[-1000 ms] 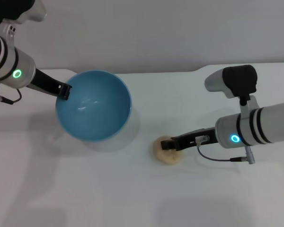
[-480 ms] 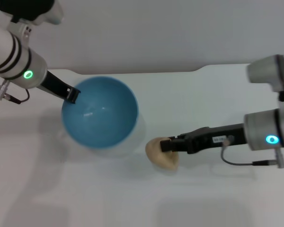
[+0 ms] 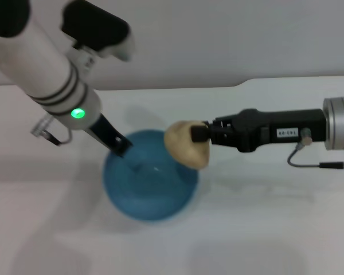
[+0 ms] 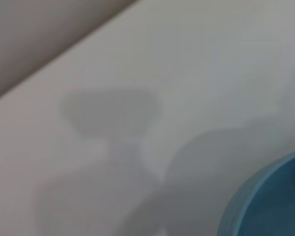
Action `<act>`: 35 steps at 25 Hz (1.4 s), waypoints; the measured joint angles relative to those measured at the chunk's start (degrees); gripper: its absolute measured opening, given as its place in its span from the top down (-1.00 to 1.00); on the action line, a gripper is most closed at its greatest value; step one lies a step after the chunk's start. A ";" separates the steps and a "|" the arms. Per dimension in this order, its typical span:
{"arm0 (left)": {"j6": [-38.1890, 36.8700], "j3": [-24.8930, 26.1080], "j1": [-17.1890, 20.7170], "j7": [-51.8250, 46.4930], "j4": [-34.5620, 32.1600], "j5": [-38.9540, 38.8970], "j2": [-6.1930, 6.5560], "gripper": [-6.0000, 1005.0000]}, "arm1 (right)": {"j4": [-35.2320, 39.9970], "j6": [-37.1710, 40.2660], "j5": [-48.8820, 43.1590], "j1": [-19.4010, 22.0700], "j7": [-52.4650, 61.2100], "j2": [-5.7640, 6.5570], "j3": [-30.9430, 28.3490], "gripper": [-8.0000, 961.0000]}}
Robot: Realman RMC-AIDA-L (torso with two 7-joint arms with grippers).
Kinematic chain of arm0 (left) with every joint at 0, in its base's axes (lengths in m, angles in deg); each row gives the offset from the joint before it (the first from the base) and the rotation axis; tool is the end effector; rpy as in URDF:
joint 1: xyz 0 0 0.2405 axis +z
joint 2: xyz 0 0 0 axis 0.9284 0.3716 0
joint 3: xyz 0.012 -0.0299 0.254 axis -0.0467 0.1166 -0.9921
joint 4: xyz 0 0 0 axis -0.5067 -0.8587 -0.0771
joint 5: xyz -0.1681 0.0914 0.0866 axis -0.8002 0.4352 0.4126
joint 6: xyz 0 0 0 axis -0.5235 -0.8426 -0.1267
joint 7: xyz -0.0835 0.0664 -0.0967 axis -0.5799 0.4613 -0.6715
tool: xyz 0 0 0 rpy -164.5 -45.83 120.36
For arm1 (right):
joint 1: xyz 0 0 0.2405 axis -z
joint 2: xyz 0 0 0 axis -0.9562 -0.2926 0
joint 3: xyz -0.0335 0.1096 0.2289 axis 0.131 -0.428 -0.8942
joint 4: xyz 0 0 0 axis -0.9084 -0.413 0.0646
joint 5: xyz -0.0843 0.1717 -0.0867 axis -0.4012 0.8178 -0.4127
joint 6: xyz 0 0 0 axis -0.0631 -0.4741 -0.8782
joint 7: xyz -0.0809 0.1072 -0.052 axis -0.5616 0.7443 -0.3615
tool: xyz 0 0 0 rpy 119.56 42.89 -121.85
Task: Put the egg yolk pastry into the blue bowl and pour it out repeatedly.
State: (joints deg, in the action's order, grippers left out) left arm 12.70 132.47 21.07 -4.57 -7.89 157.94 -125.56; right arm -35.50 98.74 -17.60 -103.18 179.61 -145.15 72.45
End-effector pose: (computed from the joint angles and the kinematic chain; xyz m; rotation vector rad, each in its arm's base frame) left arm -0.1545 0.3974 -0.0276 -2.4266 -0.9425 0.5793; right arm 0.1745 0.3412 -0.0016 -2.8611 0.9731 0.8551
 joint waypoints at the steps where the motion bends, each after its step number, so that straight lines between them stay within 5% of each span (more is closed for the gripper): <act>1: 0.14 -1.54 -0.08 -0.52 0.14 -1.38 0.02 0.99 | -0.08 -0.45 0.15 -0.25 -0.58 0.00 0.10 0.84; 19: -2.04 -7.47 -2.57 -1.40 1.10 -9.92 -0.07 0.99 | -5.07 -5.23 -5.46 -1.26 2.12 0.01 2.93 0.88; 26: -2.55 -7.97 -2.98 -0.99 1.27 -10.57 0.05 0.99 | -3.72 -5.60 -4.94 -0.86 1.96 -0.09 0.83 0.40; 31: -7.44 -8.22 -1.68 -0.30 2.86 -9.46 0.22 0.99 | -4.11 -5.41 2.76 1.66 1.66 -0.06 -9.25 0.31; 35: -20.22 -12.09 4.70 2.76 10.20 -6.43 0.29 0.99 | -6.05 -5.73 10.33 6.89 -2.91 -0.03 -20.63 0.31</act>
State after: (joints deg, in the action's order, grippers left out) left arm -7.52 120.38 25.76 -1.81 2.31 151.51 -125.27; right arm -41.56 93.01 -7.26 -96.28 176.71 -145.18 51.82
